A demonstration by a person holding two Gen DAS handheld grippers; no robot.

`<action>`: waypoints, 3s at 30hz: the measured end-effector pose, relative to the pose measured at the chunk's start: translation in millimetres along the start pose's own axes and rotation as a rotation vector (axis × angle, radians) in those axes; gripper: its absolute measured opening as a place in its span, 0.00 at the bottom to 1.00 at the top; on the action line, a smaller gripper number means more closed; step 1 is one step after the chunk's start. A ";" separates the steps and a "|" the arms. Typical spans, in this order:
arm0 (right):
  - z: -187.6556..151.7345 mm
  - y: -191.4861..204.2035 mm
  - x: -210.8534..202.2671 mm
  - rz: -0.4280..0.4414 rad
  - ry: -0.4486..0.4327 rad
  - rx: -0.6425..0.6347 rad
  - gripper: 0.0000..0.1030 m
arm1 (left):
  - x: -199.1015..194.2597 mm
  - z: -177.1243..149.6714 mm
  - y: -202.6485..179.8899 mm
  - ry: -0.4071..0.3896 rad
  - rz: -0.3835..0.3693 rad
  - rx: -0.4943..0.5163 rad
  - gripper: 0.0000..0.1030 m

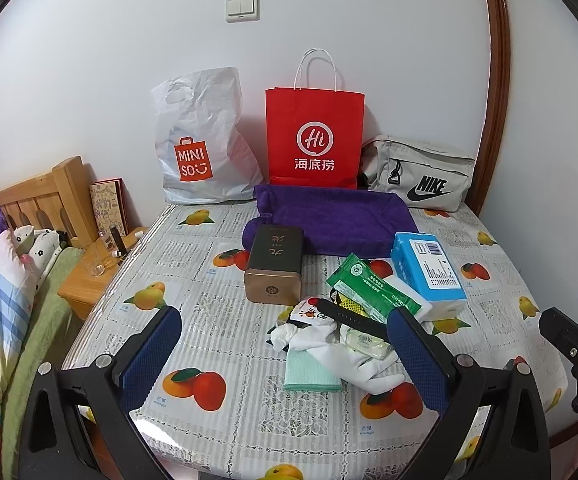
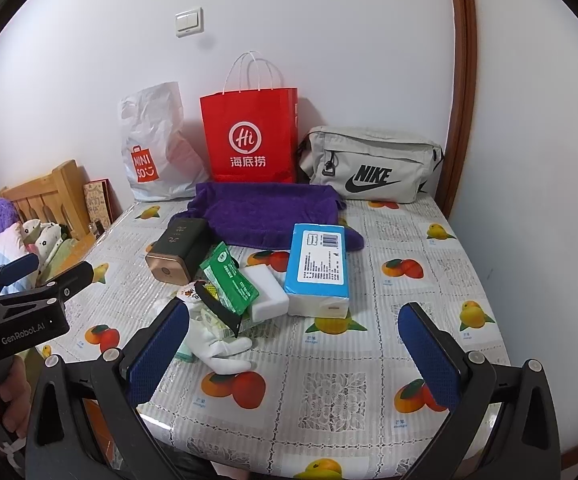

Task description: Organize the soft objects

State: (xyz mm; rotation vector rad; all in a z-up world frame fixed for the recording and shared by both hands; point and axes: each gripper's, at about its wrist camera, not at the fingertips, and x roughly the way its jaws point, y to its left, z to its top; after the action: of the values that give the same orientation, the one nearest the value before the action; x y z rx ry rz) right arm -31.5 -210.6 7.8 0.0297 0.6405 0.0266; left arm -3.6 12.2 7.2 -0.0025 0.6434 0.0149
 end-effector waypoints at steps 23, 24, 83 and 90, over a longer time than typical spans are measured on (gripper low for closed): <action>0.5 15.1 7.1 0.019 0.010 -0.035 1.00 | -4.1 0.8 1.2 -0.002 0.001 -0.012 1.00; 0.0 15.3 6.9 0.017 0.009 -0.036 1.00 | -4.5 0.4 1.2 -0.002 0.000 -0.011 1.00; -2.5 102.3 232.8 0.052 0.261 -0.519 0.72 | 176.5 -45.8 78.7 0.317 0.003 -0.177 1.00; 7.8 90.9 232.2 0.117 0.260 -0.438 0.28 | 186.5 -51.6 84.7 0.341 0.003 -0.196 1.00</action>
State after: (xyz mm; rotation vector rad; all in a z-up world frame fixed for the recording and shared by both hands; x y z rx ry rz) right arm 157.9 -112.1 -121.4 -0.3640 0.8810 0.2870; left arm 113.3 99.0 -145.8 -0.1970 0.9808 0.0817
